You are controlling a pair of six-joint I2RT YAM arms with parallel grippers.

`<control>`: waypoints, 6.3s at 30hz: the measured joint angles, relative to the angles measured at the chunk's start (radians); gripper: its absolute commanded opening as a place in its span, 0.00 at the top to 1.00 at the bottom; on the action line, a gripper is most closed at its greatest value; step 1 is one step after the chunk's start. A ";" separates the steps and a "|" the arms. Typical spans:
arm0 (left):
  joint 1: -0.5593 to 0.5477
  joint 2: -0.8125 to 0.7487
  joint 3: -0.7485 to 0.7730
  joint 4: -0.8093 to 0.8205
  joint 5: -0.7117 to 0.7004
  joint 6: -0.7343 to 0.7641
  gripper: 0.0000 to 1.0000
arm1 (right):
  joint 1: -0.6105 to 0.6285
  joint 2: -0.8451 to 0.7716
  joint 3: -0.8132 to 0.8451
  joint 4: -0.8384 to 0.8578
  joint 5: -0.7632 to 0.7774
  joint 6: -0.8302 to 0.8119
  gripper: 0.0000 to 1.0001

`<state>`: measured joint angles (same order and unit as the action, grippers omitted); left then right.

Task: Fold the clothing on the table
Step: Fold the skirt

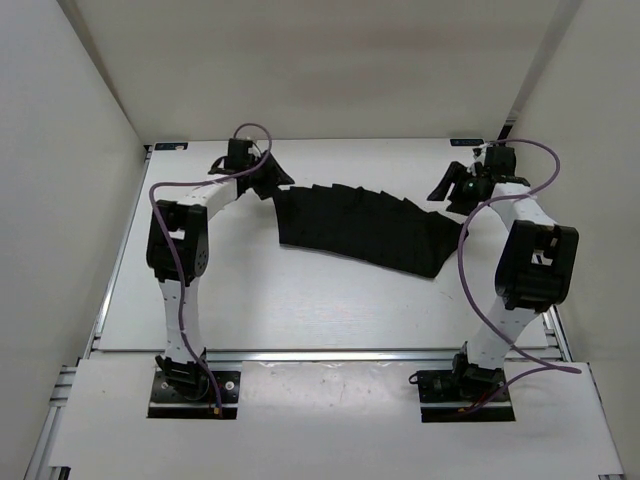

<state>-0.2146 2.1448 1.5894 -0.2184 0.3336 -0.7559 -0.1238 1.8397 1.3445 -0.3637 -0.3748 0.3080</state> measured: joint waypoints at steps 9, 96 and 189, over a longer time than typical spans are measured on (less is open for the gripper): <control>0.124 -0.209 -0.187 0.160 0.115 -0.088 0.54 | 0.005 -0.262 -0.081 -0.055 0.124 -0.012 0.20; -0.002 -0.195 -0.356 -0.100 -0.155 0.168 0.60 | -0.060 0.018 -0.283 -0.005 -0.246 -0.039 1.00; 0.204 -0.426 -0.365 -0.217 -0.101 0.162 0.67 | 0.422 0.769 1.408 -0.365 -0.530 0.264 0.99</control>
<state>-0.0101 1.7187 1.2243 -0.4355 0.2325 -0.5938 0.2981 2.6087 2.7522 -0.7284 -0.9047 0.5716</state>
